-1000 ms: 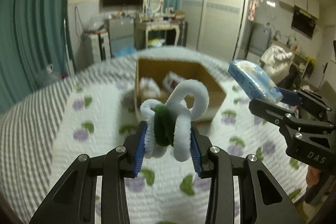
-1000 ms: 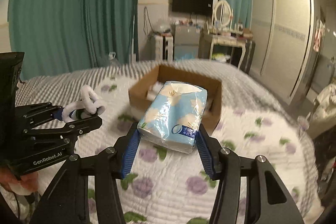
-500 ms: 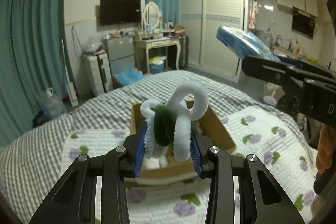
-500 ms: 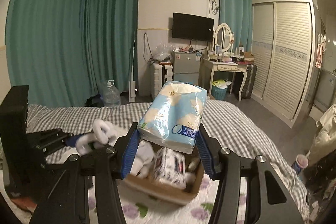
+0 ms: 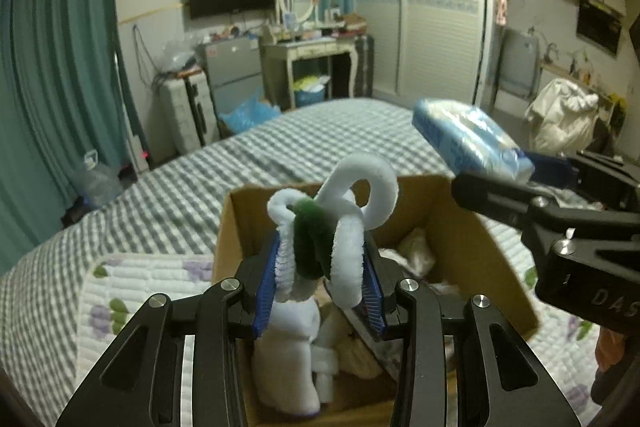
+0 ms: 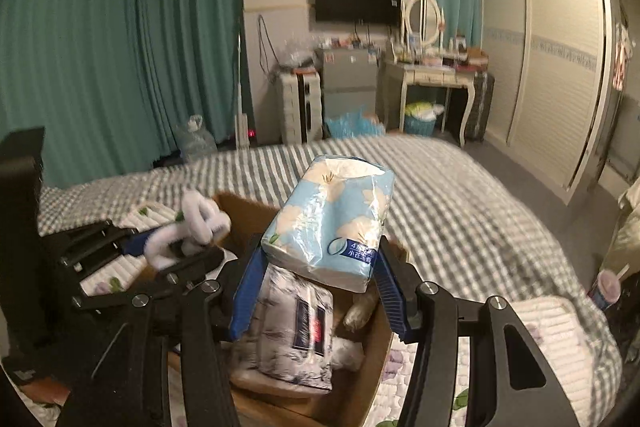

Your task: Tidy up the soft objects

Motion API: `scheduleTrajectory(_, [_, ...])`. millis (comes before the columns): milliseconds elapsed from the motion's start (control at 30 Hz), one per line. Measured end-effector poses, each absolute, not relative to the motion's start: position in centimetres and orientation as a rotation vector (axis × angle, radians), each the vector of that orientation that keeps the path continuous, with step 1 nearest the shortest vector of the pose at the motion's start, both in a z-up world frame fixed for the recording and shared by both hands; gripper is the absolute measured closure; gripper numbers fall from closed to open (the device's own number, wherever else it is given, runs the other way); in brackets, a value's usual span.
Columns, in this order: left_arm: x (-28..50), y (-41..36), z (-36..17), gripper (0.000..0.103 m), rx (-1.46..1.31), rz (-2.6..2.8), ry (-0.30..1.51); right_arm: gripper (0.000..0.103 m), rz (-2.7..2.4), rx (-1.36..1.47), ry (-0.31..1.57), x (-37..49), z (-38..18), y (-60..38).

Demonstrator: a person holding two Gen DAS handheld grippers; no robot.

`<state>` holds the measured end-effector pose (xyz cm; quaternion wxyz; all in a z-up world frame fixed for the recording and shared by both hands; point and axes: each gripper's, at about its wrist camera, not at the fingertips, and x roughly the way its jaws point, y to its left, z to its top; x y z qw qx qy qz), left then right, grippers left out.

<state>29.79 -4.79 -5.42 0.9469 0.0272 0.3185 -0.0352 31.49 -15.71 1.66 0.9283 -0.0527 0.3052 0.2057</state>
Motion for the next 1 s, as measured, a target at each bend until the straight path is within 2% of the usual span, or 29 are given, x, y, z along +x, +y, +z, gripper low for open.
scheduleTrajectory(167, [30.5,-5.0,-6.7,0.065,0.068,-0.063,0.681,0.05,0.411,-0.085,0.696,34.1,-1.6,-16.5])
scheduleTrajectory(233, [30.6,-5.0,-6.8,0.06,0.064,-0.061,0.681,0.05,0.413,-0.073,0.7,34.5,-2.1,-16.7])
scheduleTrajectory(267, [30.6,-5.0,-6.8,0.058,0.063,-0.062,0.673,0.046,0.412,-0.068,0.698,34.7,-2.1,-16.9])
scheduleTrajectory(300, [30.6,-5.2,-6.7,0.051,0.068,-0.059,0.67,0.036,0.411,-0.054,0.7,34.8,-2.1,-17.1])
scheduleTrajectory(367, [30.2,-5.4,-6.3,0.025,0.077,-0.047,0.655,0.02,0.397,-0.029,0.687,34.8,-1.5,-17.6])
scheduleTrajectory(400, [29.8,-5.4,-5.9,0.022,0.075,-0.042,0.641,0.02,0.395,-0.023,0.679,34.6,-1.2,-17.8])
scheduleTrajectory(600, [26.8,-4.9,-1.3,0.021,0.057,-0.035,0.59,0.02,0.36,-0.018,0.616,31.3,3.7,-18.8])
scheduleTrajectory(833, [17.9,-4.7,9.4,0.021,0.054,-0.041,0.396,0.02,0.343,-0.026,0.464,22.3,14.5,-19.7])
scheduleTrajectory(900, [14.4,-4.5,12.5,0.016,0.05,-0.045,0.327,0.02,0.338,-0.044,0.407,18.8,17.8,-19.9])
scheduleTrajectory(933, [12.7,-4.5,13.7,0.009,0.049,-0.045,0.29,0.02,0.336,-0.052,0.378,17.1,19.3,-19.8])
scheduleTrajectory(967, [10.5,-4.4,15.0,0.009,0.049,-0.039,0.236,0.02,0.335,-0.063,0.348,15.0,20.8,-19.8])
scheduleTrajectory(1000, [9.0,-4.3,15.9,0.009,0.05,-0.035,0.2,0.014,0.332,-0.071,0.322,13.3,22.0,-19.8])
